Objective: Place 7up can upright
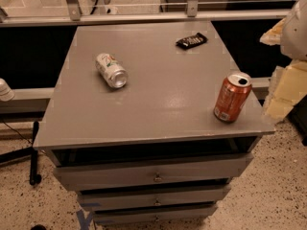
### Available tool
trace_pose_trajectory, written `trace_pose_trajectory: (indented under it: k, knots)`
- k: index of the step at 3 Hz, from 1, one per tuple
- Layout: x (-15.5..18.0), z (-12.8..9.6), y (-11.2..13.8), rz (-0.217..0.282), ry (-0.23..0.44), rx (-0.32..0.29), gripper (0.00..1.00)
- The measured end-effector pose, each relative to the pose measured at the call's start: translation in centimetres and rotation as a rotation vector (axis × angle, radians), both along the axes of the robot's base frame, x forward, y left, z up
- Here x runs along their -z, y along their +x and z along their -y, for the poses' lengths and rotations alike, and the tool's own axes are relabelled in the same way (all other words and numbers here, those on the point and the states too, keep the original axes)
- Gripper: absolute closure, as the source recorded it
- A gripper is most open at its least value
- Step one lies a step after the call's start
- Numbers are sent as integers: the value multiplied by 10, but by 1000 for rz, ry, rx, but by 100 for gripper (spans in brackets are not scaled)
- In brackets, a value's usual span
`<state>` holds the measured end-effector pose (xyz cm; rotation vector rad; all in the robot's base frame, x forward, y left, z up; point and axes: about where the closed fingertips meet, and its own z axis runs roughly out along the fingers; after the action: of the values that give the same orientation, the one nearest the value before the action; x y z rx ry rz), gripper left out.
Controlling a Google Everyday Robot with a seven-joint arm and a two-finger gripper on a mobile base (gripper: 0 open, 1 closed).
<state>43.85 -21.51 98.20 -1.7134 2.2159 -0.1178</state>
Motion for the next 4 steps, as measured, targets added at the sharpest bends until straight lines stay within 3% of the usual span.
trace_pose_trajectory:
  k: [1, 2, 3, 4]
  knots:
    - [1, -25, 11, -2, 30, 5, 0]
    - [-1, -31, 12, -3, 49, 51, 0]
    - [-1, -30, 12, -3, 48, 48, 0]
    - [-4, -49, 31, -1, 115, 70, 0]
